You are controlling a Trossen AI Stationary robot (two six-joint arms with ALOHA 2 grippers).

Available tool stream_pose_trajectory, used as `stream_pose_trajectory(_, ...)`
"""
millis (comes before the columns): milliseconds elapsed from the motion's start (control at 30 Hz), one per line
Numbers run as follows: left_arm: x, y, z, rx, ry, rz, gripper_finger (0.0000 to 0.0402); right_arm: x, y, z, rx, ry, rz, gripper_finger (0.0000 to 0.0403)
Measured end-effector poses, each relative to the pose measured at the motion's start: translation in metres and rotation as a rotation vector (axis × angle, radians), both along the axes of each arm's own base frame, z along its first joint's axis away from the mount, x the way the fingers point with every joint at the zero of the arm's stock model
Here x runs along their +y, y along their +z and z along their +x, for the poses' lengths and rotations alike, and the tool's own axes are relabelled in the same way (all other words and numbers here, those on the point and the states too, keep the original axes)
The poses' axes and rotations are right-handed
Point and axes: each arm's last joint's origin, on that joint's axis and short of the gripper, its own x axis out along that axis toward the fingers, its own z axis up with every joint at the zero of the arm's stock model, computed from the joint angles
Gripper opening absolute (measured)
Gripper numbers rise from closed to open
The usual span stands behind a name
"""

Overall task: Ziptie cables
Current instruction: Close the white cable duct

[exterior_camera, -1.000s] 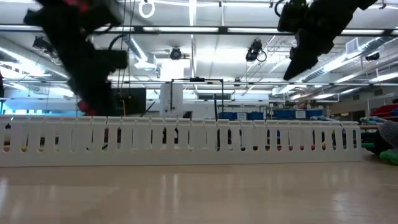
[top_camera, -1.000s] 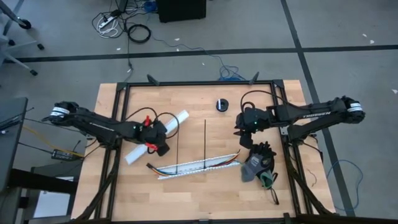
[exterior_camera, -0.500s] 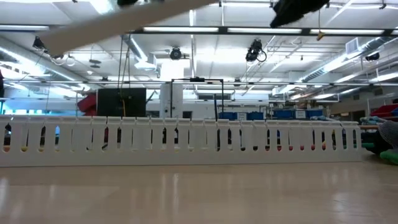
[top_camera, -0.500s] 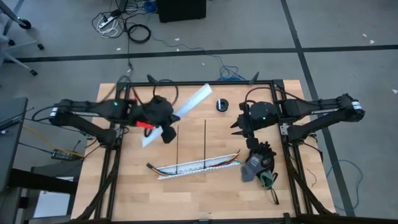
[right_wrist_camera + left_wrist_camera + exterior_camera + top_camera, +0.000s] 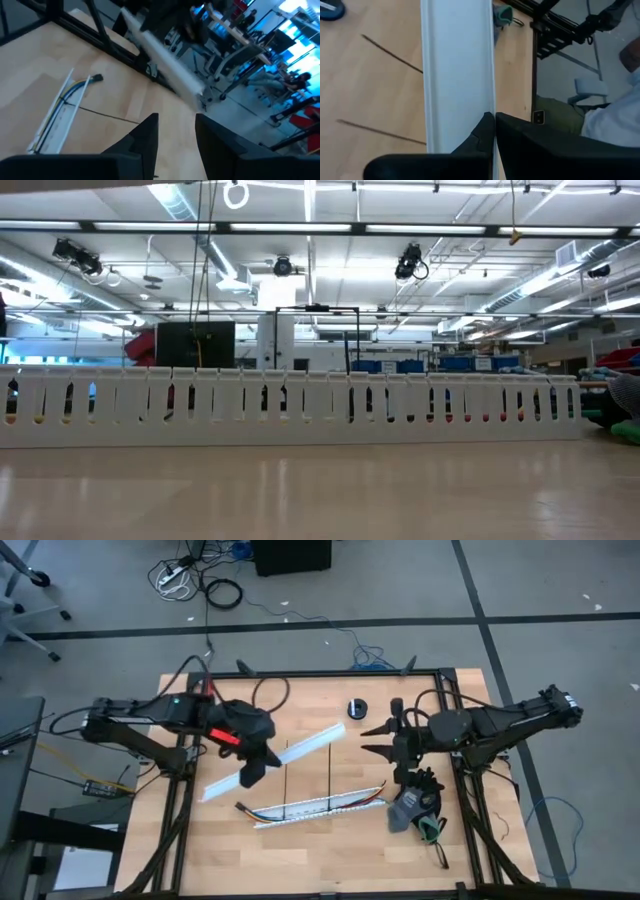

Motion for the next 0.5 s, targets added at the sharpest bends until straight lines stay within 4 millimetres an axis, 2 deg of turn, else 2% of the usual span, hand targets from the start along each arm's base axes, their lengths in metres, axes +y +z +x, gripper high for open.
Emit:
stream_pose_trajectory(267,-0.006,-0.008,0.026,-0.067,-0.116,-0.037,0.0,0.0,-0.001,0.0,0.014,0.002,-0.015,0.0127)
stream_pose_trajectory(500,-0.006,-0.01,0.029,-0.073,-0.132,-0.025,0.0,0.0,-0.002,0.001,0.013,0.001,-0.004,0.0128)
